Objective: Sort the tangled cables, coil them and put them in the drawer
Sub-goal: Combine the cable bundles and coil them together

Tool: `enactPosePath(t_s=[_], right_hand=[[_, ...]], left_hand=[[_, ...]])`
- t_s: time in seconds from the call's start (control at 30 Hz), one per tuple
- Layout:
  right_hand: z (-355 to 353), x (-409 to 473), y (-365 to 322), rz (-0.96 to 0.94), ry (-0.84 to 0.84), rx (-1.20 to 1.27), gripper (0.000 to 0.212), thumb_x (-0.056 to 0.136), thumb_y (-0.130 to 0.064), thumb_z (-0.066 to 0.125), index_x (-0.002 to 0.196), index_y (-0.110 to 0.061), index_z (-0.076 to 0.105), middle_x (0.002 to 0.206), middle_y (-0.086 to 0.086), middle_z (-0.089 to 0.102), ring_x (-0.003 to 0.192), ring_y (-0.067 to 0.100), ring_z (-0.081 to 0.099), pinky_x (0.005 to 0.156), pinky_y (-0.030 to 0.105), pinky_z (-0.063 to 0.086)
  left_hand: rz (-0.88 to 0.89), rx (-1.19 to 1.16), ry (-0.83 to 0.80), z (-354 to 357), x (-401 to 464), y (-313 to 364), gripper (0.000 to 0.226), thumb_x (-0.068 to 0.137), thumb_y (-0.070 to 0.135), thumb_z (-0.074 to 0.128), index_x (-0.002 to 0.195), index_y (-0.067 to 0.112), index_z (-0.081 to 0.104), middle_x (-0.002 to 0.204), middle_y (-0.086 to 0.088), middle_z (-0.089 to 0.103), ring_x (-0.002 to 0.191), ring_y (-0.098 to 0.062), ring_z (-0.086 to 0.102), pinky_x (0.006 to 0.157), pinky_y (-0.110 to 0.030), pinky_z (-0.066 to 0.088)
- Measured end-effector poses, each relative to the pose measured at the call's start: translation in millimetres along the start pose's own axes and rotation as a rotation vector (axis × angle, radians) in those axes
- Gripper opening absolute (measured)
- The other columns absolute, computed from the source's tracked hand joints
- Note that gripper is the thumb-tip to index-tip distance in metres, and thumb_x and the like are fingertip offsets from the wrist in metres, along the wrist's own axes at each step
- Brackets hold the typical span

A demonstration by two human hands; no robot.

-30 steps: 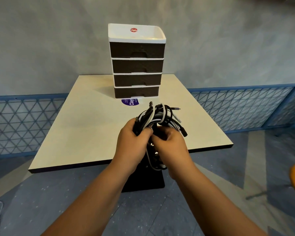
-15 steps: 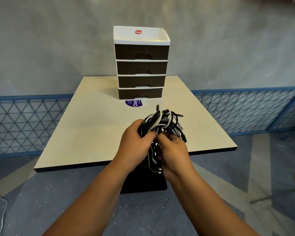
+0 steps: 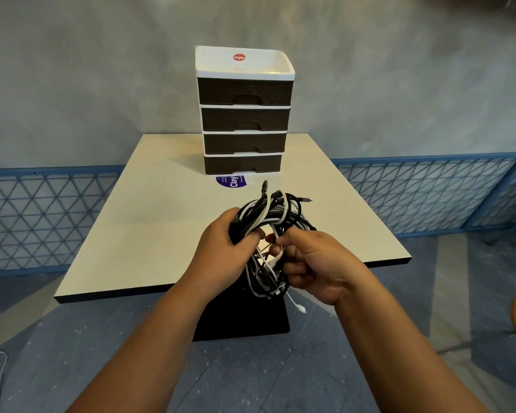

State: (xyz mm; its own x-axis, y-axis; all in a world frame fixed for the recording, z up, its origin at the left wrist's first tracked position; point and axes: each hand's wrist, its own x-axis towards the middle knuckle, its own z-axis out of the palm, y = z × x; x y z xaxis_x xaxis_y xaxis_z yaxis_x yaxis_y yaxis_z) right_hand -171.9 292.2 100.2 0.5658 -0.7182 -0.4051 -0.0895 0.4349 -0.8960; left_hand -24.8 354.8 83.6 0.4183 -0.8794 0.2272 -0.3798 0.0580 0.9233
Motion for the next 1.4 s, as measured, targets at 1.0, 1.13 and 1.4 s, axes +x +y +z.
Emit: enactPosePath(t_s=[1.0, 1.13, 1.4], right_hand=[[23.1, -35.1, 21.3, -0.960, 0.623, -0.909, 0.035, 0.095, -0.040, 0.058, 0.121, -0.019, 0.068, 0.106, -0.005, 0.059, 0.103, 0.013, 0.051, 0.083, 0.020, 0.039], [0.8, -51.4, 39.9, -1.078, 0.764, -0.762, 0.029, 0.093, -0.035, 0.056, 0.117, -0.022, 0.064, 0.108, -0.005, 0.054, 0.103, 0.010, 0.050, 0.088, 0.019, 0.039], [-22.9, -57.6, 60.2, -0.120, 0.346, 0.181, 0.031, 0.094, -0.037, 0.054, 0.094, -0.007, 0.062, 0.077, 0.009, 0.061, 0.063, 0.019, 0.052, 0.061, 0.031, 0.041]], left_hand=[[-0.020, -0.658, 0.302, -4.6, -1.3, 27.2, 0.026, 0.083, -0.004, 0.052, 0.070, 0.014, 0.065, 0.068, -0.003, 0.061, 0.057, -0.015, 0.057, 0.075, -0.042, 0.057], [-0.009, -0.750, 0.318, -15.9, 2.2, 33.7, 0.029, 0.088, -0.009, 0.048, 0.070, 0.010, 0.061, 0.063, -0.002, 0.058, 0.051, -0.013, 0.053, 0.071, -0.036, 0.056], [-0.009, -0.855, 0.312, -33.2, 0.9, 34.8, 0.050, 0.089, -0.009, 0.044, 0.056, 0.020, 0.066, 0.062, 0.001, 0.058, 0.052, -0.011, 0.052, 0.073, -0.035, 0.056]])
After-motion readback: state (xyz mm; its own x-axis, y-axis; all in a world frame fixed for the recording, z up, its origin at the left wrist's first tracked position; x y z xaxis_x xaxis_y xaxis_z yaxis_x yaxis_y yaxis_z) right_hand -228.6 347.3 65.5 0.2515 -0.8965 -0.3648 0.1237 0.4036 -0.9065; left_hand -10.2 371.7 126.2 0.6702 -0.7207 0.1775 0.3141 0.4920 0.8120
